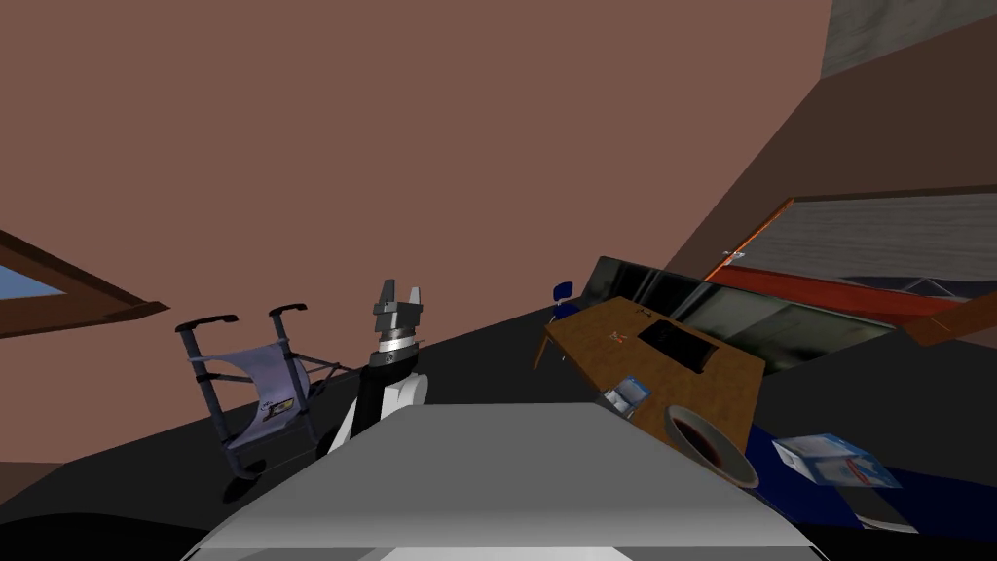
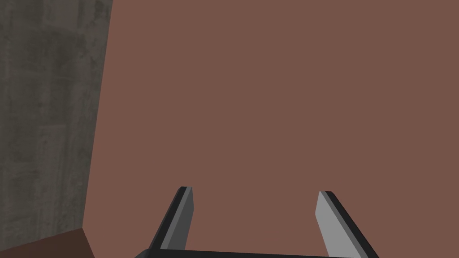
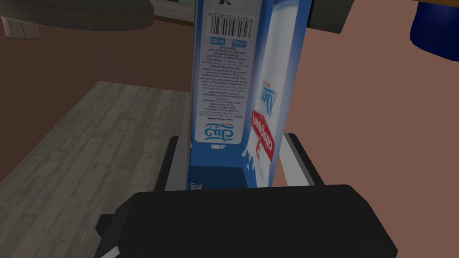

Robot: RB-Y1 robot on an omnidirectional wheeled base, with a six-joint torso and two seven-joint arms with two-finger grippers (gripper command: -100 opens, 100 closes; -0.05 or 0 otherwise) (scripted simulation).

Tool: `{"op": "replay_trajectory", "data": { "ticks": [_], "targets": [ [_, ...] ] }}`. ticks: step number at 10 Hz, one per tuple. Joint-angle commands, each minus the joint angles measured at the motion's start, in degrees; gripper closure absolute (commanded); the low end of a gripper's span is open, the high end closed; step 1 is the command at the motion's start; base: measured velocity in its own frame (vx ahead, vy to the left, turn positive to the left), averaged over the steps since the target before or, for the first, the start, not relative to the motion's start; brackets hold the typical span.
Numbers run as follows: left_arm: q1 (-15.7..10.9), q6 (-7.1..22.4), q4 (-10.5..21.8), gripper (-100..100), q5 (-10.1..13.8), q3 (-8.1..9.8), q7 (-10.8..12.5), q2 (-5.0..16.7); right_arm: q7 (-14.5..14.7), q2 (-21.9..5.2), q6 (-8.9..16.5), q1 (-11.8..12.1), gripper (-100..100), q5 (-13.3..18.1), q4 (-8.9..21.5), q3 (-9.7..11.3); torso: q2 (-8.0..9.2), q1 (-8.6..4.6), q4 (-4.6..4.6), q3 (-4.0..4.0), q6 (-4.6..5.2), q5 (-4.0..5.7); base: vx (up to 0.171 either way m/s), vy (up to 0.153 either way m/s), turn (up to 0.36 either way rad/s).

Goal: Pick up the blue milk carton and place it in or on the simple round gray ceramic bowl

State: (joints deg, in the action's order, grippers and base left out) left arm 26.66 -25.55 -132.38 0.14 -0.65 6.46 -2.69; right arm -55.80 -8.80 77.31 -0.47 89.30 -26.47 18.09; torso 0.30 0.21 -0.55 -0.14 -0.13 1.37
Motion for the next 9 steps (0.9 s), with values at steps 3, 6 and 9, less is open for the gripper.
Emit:
{"op": "replay_trajectory", "data": {
  "ticks": [3,6,9],
  "targets": [
    [-0.02,0.00,0.00,0,0.00,-0.01,0.00,-0.01,0.62,1.19,-1.48,-0.91,100,0.04,-2.97,-0.44,0.32,0.29,0.04,0.16,-0.10,0.02,-0.169,0.112,0.100],
    [-0.01,0.00,0.00,0,0.00,-0.01,0.00,-0.01,0.72,2.01,-3.20,-2.71,100,-0.02,-5.22,-1.02,0.28,0.45,0.11,0.18,-0.14,-0.08,-0.178,0.142,0.097],
    [0.00,0.00,0.00,0,0.00,0.00,0.00,0.00,0.91,2.39,-4.56,-4.10,100,-0.25,-6.71,-1.43,0.22,0.03,0.18,0.20,-0.04,-0.10,-0.126,0.059,0.052]
  ]
}}
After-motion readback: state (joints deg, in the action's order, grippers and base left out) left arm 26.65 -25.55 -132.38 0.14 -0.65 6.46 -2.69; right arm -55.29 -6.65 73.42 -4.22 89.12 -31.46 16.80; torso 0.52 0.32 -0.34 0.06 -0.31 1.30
